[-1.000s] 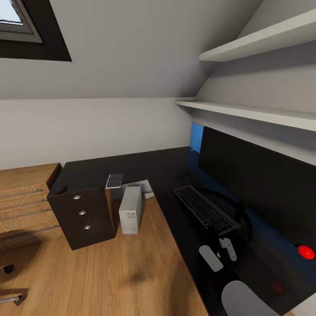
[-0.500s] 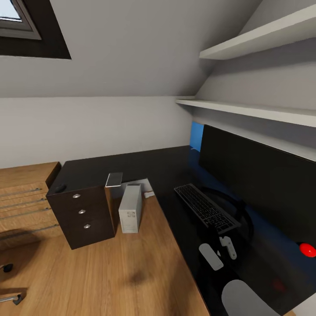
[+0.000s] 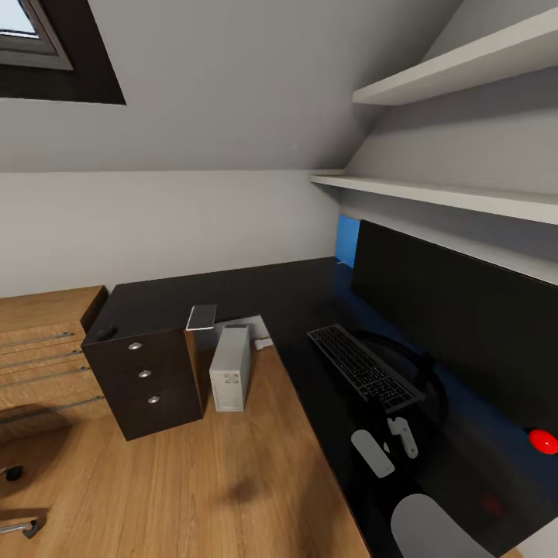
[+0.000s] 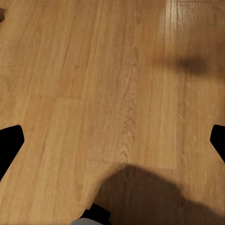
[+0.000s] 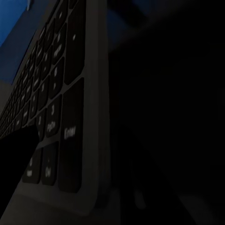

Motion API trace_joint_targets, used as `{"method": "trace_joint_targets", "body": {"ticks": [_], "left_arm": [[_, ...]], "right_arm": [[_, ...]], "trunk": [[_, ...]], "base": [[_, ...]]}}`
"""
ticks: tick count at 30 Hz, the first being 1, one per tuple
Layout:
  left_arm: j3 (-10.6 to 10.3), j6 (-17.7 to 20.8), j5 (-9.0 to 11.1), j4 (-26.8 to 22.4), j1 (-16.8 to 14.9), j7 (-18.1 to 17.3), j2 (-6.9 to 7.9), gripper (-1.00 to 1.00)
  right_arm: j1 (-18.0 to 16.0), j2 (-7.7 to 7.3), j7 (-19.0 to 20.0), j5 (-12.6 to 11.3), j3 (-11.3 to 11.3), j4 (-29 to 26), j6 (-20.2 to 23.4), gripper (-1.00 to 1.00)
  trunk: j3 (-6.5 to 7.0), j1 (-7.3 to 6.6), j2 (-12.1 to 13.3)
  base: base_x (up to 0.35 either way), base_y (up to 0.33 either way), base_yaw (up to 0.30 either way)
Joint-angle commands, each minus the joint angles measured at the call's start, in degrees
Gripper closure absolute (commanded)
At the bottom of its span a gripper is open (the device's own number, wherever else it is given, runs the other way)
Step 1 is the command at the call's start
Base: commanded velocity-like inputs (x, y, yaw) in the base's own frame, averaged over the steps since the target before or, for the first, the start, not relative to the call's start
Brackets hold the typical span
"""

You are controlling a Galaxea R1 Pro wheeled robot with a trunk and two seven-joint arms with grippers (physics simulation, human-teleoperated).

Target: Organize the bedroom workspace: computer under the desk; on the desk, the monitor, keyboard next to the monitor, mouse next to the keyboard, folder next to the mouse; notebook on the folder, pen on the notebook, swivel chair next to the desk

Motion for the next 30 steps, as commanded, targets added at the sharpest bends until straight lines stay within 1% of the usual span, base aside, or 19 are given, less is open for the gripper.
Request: {"method": "trace_joint_targets", "body": {"ticks": [1, 25, 30], "left_arm": [[-0.5, -0.2, 0.3, -0.1, 0.0, 0.5, 0.09, -1.00], [-0.5, -0.1, 0.6, 0.0, 0.0, 0.3, 0.15, -1.00], [-0.5, -0.1, 0.7, 0.3, 0.0, 0.2, 0.12, -1.00]], "right_arm": [[0.0, -0.05, -0.4, -2.4, 0.1, 4.4, -1.0, 1.00], [0.0, -0.06, -0.6, -2.3, 0.1, 4.4, -1.0, 1.00], [0.0, -0.04, -0.6, -2.3, 0.1, 4.4, -1.0, 1.00]], "trunk": [[-0.05, 0.01, 0.0], [-0.05, 0.01, 0.0], [-0.05, 0.01, 0.0]], "base": [[0.000, 0.000, 0.000], [0.000, 0.000, 0.000], [-0.112, -0.063, 0.000]]}}
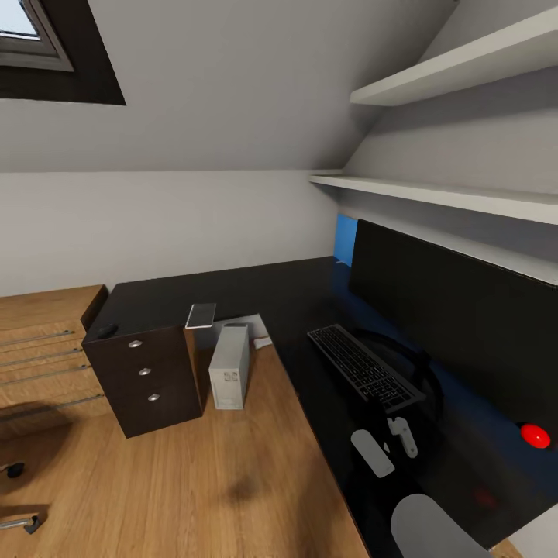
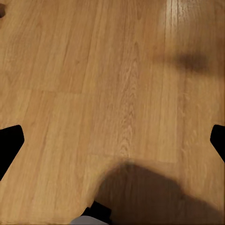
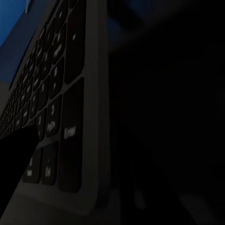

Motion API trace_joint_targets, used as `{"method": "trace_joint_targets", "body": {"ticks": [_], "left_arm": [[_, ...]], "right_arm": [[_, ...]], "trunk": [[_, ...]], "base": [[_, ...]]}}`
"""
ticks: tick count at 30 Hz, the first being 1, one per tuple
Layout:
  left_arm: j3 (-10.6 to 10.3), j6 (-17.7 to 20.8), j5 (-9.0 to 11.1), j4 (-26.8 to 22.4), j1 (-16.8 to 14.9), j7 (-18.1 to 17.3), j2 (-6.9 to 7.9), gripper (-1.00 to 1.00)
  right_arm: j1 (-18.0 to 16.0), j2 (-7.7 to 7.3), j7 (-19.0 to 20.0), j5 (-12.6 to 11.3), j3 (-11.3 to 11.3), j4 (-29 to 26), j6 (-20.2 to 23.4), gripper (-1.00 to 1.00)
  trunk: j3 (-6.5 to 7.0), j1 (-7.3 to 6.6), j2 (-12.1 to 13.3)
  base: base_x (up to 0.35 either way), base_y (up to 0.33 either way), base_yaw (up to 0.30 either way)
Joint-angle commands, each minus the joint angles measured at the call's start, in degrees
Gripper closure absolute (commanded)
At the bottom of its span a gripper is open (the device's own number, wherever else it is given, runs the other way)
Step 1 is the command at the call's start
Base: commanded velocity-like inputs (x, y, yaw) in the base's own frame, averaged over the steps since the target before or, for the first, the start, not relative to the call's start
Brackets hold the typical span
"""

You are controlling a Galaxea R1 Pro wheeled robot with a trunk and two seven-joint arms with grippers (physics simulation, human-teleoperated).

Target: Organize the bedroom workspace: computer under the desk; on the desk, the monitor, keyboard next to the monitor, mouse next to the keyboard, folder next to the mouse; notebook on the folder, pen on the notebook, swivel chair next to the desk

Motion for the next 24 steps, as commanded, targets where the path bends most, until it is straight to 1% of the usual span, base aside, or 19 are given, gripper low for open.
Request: {"method": "trace_joint_targets", "body": {"ticks": [1, 17, 18, 24], "left_arm": [[-0.5, -0.2, 0.3, -0.1, 0.0, 0.5, 0.09, -1.00], [-0.5, -0.2, 0.3, -0.1, 0.0, 0.5, 0.15, -1.00], [-0.5, -0.2, 0.3, -0.1, 0.0, 0.5, 0.15, -1.00], [-0.5, -0.2, 0.3, -0.1, 0.0, 0.5, 0.15, -1.00]], "right_arm": [[0.0, -0.06, -0.6, -2.3, 0.1, 4.4, -1.0, 1.00], [0.0, -0.06, -0.7, -2.2, 0.1, 4.4, -1.0, 1.00], [0.0, -0.06, -0.7, -2.2, 0.1, 4.4, -1.0, -1.00], [0.0, -0.06, -0.6, -2.2, 0.1, 4.4, -1.0, -1.00]], "trunk": [[-0.06, -0.01, 0.0], [-0.06, -0.01, 0.0], [-0.06, -0.01, 0.0], [-0.06, -0.01, 0.0]], "base": [[-0.105, -0.074, 0.000], [-0.012, -0.008, 0.000], [0.000, 0.000, 0.000], [0.000, 0.000, 0.000]]}}
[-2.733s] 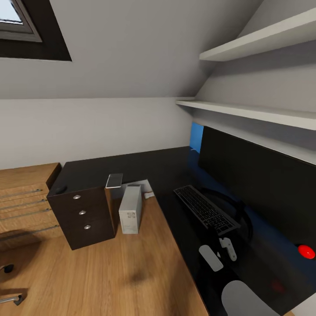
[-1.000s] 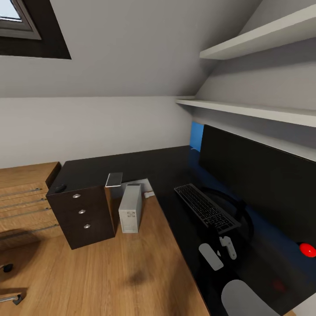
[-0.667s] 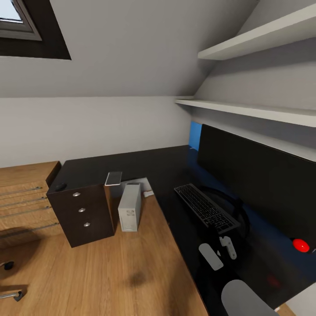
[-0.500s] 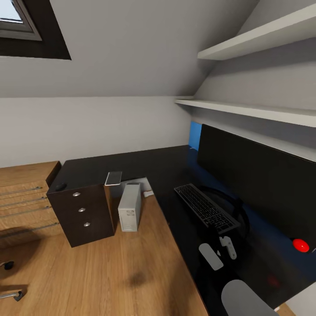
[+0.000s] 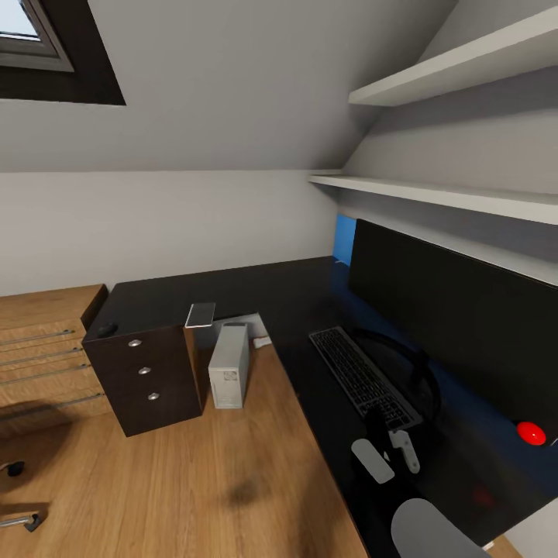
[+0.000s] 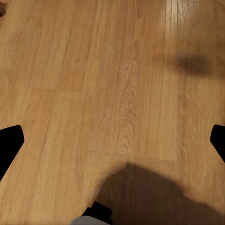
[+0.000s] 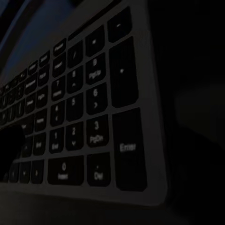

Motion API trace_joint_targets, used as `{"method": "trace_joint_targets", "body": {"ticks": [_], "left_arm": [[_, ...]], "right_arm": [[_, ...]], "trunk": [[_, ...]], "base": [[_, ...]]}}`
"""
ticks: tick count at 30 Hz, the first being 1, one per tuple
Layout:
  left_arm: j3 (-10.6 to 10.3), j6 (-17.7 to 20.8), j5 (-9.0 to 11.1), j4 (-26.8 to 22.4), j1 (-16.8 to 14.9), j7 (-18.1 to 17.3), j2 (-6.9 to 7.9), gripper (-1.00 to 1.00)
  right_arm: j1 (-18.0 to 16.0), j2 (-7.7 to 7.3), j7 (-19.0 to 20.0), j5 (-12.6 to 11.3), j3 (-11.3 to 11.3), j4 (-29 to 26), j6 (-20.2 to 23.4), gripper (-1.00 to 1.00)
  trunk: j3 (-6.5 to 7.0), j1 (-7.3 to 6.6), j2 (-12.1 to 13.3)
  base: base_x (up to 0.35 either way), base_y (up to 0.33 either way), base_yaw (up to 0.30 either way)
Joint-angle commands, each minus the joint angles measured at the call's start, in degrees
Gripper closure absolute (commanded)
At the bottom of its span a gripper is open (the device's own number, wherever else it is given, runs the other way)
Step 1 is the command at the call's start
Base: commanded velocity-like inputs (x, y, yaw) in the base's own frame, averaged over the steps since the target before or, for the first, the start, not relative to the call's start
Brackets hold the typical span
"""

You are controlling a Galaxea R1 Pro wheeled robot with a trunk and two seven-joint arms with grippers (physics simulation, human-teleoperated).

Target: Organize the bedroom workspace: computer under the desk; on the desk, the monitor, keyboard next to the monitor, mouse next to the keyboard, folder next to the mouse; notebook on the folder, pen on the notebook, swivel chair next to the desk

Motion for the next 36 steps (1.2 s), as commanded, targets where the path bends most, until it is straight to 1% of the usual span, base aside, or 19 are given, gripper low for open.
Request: {"method": "trace_joint_targets", "body": {"ticks": [1, 7, 12, 24, 36], "left_arm": [[-0.5, -0.2, 0.4, -0.1, 0.0, 0.5, 0.09, -1.00], [-0.5, -0.2, 0.4, -0.1, 0.0, 0.5, 0.09, -1.00], [-0.5, -0.2, 0.4, -0.1, 0.0, 0.5, 0.09, -1.00], [-0.5, -0.2, 0.4, -0.1, 0.0, 0.5, 0.09, -1.00], [-0.5, -0.2, 0.4, -0.1, 0.0, 0.5, 0.09, -1.00]], "right_arm": [[0.0, -0.06, -0.4, -0.6, 0.3, 0.0, -0.4, -1.00], [0.0, -0.07, -0.4, -0.6, 0.3, 0.0, -0.4, -1.00], [0.0, -0.06, -0.3, -0.6, 0.3, 0.0, -0.4, -1.00], [0.0, -0.06, -0.3, -0.6, 0.3, 0.0, -0.4, -1.00], [0.0, -0.06, -0.3, -0.7, 0.3, 0.0, -0.4, -1.00]], "trunk": [[-0.06, 0.01, 0.0], [-0.06, 0.01, 0.0], [-0.06, 0.01, 0.0], [-0.06, 0.01, 0.0], [-0.06, 0.01, 0.0]], "base": [[0.000, 0.000, 0.000], [0.000, -0.025, 0.000], [0.000, -0.207, 0.000], [0.000, -0.134, 0.000], [-0.003, -0.023, 0.000]]}}
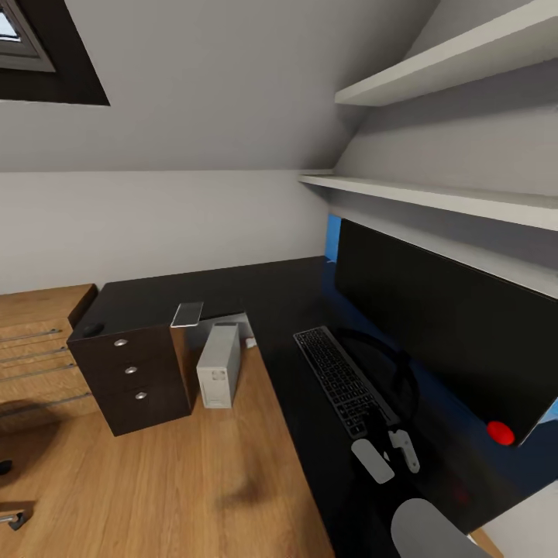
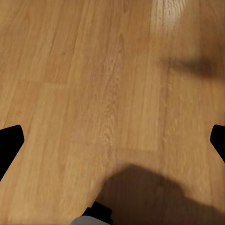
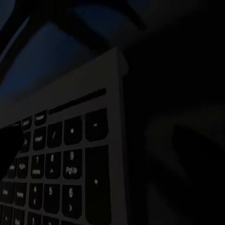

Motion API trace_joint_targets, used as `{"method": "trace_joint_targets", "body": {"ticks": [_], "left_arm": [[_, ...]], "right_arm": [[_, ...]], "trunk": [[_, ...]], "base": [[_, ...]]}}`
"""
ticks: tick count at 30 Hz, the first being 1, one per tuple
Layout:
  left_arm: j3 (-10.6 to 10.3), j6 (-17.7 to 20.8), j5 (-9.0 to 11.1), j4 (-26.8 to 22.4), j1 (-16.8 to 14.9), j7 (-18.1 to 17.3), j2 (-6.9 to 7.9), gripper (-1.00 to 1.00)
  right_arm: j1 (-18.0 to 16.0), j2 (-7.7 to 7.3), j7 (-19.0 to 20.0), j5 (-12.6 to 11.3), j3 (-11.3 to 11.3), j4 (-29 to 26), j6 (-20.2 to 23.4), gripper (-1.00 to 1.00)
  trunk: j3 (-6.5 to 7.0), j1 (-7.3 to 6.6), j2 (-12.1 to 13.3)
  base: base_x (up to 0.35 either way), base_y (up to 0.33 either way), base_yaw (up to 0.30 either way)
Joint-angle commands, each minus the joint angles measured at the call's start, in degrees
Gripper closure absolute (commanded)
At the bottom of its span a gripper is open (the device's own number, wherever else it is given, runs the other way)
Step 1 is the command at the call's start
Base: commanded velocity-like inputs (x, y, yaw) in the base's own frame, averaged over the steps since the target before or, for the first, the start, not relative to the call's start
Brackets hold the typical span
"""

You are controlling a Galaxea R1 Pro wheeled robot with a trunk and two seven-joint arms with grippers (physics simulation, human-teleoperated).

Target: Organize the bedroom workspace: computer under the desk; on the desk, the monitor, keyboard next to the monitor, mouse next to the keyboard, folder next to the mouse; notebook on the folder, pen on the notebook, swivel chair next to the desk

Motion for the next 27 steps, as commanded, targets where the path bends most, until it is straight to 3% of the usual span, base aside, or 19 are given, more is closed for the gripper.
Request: {"method": "trace_joint_targets", "body": {"ticks": [1, 27], "left_arm": [[-0.5, -0.2, 0.3, -0.1, 0.0, 0.5, 0.09, -1.00], [-0.5, -0.2, 0.3, -0.1, 0.0, 0.5, 0.09, -1.00]], "right_arm": [[0.0, -0.05, -0.4, -0.6, 0.3, 0.0, -0.4, -1.00], [0.0, 0.02, -0.4, -0.7, 0.3, 0.0, -0.4, -1.00]], "trunk": [[-0.06, 0.00, 0.0], [-0.06, 0.00, 0.0]], "base": [[-0.073, -0.040, 0.000], [-0.268, -0.134, 0.000]]}}
